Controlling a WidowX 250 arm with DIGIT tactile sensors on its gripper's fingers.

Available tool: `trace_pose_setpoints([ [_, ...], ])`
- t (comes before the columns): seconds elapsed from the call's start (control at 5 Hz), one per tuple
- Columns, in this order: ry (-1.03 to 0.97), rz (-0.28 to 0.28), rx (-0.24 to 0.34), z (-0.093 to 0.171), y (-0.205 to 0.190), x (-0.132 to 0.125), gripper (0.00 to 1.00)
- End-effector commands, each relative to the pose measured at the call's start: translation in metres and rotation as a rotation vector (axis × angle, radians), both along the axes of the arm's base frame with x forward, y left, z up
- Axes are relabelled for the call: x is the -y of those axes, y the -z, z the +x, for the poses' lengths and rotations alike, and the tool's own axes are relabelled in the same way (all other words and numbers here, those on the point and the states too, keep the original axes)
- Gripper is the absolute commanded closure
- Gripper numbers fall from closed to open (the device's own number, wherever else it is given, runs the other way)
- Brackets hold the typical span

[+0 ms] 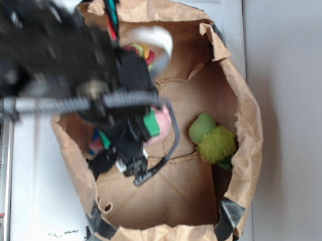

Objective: Grab the green block.

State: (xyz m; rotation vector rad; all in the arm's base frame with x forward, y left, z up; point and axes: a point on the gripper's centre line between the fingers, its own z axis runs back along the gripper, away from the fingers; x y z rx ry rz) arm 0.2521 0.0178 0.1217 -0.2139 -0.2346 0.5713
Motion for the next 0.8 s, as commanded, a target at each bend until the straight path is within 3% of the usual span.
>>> trace_pose_setpoints([
  [0.0, 0.139, 0.150, 0.019, 0.012, -0.052, 0.021, 1.00],
  [0.4, 0.139, 0.168, 0.001, 0.022, -0.059, 0.029, 1.00],
  [0.6, 0.148, 0.238, -0.022, 0.029, -0.057, 0.039, 1.00],
])
